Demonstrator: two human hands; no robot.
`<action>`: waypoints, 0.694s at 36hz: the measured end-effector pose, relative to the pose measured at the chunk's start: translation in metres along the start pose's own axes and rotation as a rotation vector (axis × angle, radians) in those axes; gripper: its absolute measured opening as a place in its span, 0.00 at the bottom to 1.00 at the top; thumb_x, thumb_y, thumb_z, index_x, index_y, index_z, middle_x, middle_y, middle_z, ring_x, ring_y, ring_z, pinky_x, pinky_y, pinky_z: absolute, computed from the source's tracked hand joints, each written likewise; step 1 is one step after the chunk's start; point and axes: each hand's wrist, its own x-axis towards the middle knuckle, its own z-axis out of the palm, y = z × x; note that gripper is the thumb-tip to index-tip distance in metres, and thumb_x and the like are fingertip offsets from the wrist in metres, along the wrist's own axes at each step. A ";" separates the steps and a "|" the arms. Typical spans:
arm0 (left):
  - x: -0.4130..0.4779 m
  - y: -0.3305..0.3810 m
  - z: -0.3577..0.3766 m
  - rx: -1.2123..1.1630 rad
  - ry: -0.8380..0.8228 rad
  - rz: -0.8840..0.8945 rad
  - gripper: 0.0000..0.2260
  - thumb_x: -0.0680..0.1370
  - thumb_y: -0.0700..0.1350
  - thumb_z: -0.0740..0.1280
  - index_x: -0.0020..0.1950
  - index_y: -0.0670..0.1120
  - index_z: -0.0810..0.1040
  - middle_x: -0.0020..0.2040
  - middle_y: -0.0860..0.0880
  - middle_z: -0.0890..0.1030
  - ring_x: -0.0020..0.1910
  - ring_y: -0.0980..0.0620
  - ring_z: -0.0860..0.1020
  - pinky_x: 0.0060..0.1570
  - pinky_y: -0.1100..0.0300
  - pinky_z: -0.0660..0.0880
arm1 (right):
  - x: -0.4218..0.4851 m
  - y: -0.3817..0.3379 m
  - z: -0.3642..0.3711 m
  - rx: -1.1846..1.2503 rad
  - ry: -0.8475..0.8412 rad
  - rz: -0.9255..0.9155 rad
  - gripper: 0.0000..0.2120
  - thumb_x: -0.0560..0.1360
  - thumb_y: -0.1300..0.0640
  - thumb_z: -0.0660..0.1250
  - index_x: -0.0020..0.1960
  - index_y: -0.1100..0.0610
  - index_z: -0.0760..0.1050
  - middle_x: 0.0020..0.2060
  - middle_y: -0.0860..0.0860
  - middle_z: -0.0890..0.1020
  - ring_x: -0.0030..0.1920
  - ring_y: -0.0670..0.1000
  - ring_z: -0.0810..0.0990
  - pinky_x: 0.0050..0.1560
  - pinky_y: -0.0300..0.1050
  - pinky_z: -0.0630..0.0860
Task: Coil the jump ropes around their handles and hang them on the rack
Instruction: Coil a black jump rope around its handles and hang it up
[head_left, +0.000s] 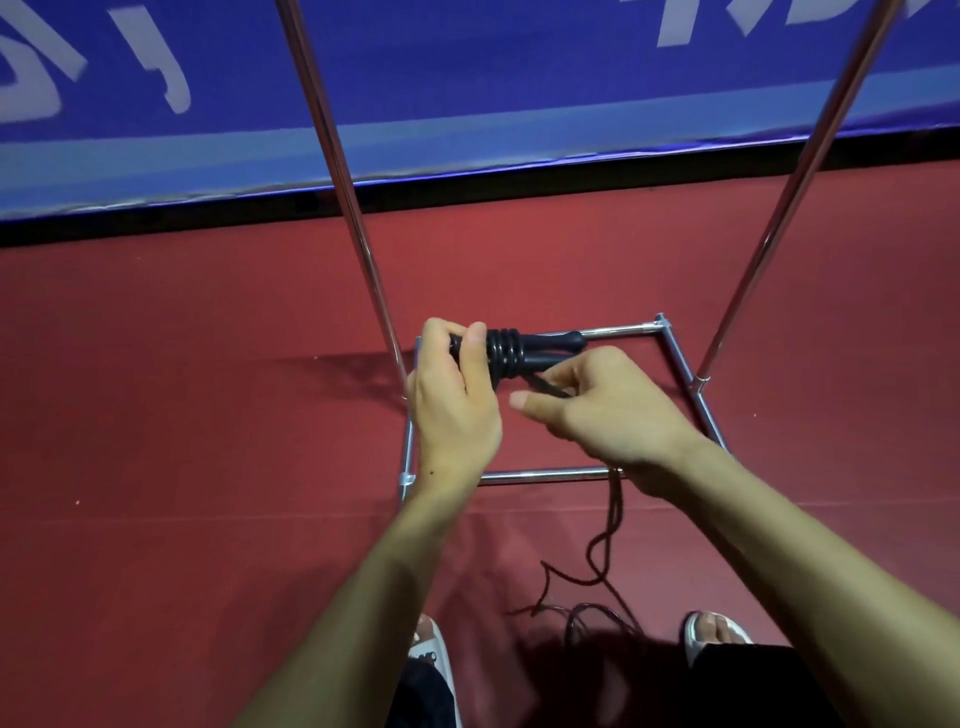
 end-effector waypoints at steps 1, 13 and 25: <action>-0.001 0.000 -0.003 0.009 -0.013 0.025 0.09 0.81 0.46 0.59 0.41 0.46 0.66 0.29 0.56 0.68 0.31 0.60 0.69 0.35 0.62 0.62 | -0.001 0.001 -0.002 -0.132 0.017 -0.029 0.17 0.75 0.53 0.70 0.33 0.58 0.70 0.26 0.50 0.71 0.27 0.50 0.67 0.31 0.42 0.64; -0.001 -0.017 -0.022 0.109 -0.352 0.144 0.09 0.80 0.48 0.58 0.41 0.47 0.67 0.26 0.52 0.69 0.28 0.52 0.66 0.30 0.62 0.61 | 0.004 0.013 -0.023 -0.685 0.034 -0.402 0.11 0.79 0.45 0.64 0.45 0.51 0.77 0.38 0.47 0.74 0.46 0.58 0.76 0.43 0.53 0.74; 0.001 -0.002 -0.039 -0.270 -0.662 -0.136 0.11 0.79 0.46 0.60 0.38 0.45 0.69 0.28 0.49 0.71 0.27 0.50 0.69 0.30 0.55 0.68 | 0.015 0.024 -0.043 0.023 -0.158 -0.435 0.12 0.64 0.55 0.77 0.34 0.63 0.78 0.28 0.56 0.77 0.28 0.44 0.70 0.30 0.35 0.66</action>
